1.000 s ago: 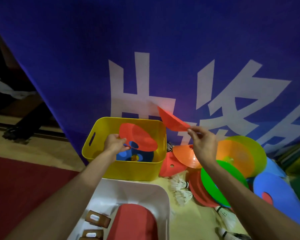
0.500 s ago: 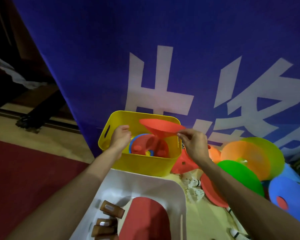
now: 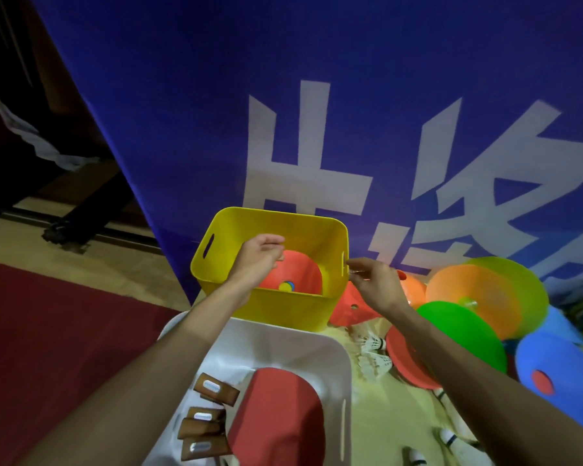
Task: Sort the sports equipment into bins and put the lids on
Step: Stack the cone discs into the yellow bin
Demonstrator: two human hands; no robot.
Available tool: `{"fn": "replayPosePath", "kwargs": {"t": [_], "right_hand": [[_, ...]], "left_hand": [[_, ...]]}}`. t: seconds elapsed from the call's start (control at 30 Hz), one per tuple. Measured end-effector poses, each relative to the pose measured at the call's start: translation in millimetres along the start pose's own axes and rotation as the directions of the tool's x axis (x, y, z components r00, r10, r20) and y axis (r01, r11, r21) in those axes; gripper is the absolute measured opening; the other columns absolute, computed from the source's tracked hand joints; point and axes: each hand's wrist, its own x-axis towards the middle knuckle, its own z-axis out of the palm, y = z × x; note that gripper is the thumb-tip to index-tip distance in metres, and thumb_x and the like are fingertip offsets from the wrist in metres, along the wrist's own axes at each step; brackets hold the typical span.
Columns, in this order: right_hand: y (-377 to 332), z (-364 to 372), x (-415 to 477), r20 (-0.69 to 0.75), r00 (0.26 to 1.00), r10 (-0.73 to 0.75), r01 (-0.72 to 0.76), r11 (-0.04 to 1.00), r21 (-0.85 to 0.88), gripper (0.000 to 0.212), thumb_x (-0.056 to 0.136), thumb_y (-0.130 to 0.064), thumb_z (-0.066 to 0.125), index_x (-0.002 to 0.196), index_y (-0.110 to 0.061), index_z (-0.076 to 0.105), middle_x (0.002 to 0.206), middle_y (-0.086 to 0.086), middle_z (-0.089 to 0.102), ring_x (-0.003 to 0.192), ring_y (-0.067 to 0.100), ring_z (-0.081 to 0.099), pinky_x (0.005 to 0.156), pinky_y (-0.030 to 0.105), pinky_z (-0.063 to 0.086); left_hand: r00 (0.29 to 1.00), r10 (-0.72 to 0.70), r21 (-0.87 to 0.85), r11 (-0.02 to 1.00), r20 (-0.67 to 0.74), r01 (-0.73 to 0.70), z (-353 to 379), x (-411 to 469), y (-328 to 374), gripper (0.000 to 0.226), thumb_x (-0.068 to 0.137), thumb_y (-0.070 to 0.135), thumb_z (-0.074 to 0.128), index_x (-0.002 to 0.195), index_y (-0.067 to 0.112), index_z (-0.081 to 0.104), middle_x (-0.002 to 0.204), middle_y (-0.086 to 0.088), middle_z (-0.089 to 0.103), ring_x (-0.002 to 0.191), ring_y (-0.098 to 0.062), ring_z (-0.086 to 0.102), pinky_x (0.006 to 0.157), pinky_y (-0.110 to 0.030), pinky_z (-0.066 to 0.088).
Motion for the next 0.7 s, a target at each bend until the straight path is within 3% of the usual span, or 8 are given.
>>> {"fn": "replayPosePath", "kwargs": {"t": [0.1,0.23,0.3,0.43,0.6,0.7], "right_hand": [[21.3,-20.6,-10.4,0.02,0.999,0.041,-0.041,0.999,0.001,0.032,0.088,-0.008,0.06,0.119,-0.013,0.065,0.114,0.004,0.07,0.102,0.017,0.066,0.088,0.023,0.047],[61.5,-50.7,-32.4,0.028,0.994,0.102,-0.102,0.995,0.02,0.03,0.084,-0.005,0.061,0.112,-0.014,0.069,0.11,0.002,0.07,0.093,0.013,0.067,0.085,0.026,0.05],[86.8,-65.6,-44.9,0.026,0.989,0.146,-0.147,0.989,0.028,0.027,0.086,-0.006,0.061,0.11,-0.015,0.07,0.108,0.0,0.07,0.088,0.01,0.066,0.082,0.024,0.051],[142.6,-96.1,-67.9,-0.003,0.975,0.221,-0.22,0.97,0.101,0.023,0.087,-0.01,0.063,0.107,-0.019,0.07,0.102,0.003,0.073,0.093,0.018,0.068,0.088,0.045,0.053],[200.9,-129.3,-96.2,-0.061,0.948,0.312,-0.304,0.946,0.109,0.02,0.088,-0.013,0.062,0.102,-0.026,0.069,0.097,0.005,0.074,0.082,0.027,0.069,0.076,0.046,0.056],[234.3,-143.3,-114.3,-0.058,0.935,0.349,-0.344,0.936,0.078,0.022,0.088,-0.017,0.061,0.106,-0.022,0.07,0.094,0.005,0.074,0.084,0.025,0.068,0.076,0.041,0.054]], "left_hand": [[1.0,0.028,0.038,0.999,-0.006,-0.028,23.9,-7.0,4.1,0.017,0.091,0.011,0.058,0.104,0.02,0.065,0.107,-0.008,0.067,0.1,-0.017,0.063,0.092,-0.033,0.048],[0.997,0.056,0.054,0.997,0.045,-0.059,68.0,-21.0,9.7,0.018,0.089,0.008,0.059,0.099,0.021,0.066,0.102,-0.007,0.068,0.096,-0.016,0.062,0.091,-0.032,0.047],[0.994,0.058,0.078,0.995,0.092,-0.065,93.8,-28.1,10.2,0.021,0.087,0.006,0.059,0.091,0.025,0.065,0.098,-0.007,0.069,0.092,-0.017,0.063,0.084,-0.03,0.048],[0.981,0.021,0.125,0.991,0.191,-0.046,153.1,-43.0,3.2,0.022,0.086,-0.004,0.054,0.094,0.013,0.066,0.082,-0.005,0.063,0.078,-0.017,0.06,0.059,-0.013,0.044],[0.964,-0.101,0.233,0.972,0.245,0.043,217.9,-56.5,-21.5,0.015,0.089,0.008,0.057,0.099,0.017,0.063,0.084,-0.004,0.065,0.076,-0.017,0.064,0.063,-0.024,0.046],[0.96,-0.173,0.288,0.952,0.221,0.106,250.8,-58.8,-36.2,0.013,0.088,0.012,0.06,0.099,0.018,0.061,0.086,-0.003,0.066,0.079,-0.021,0.067,0.077,-0.036,0.052]]}}
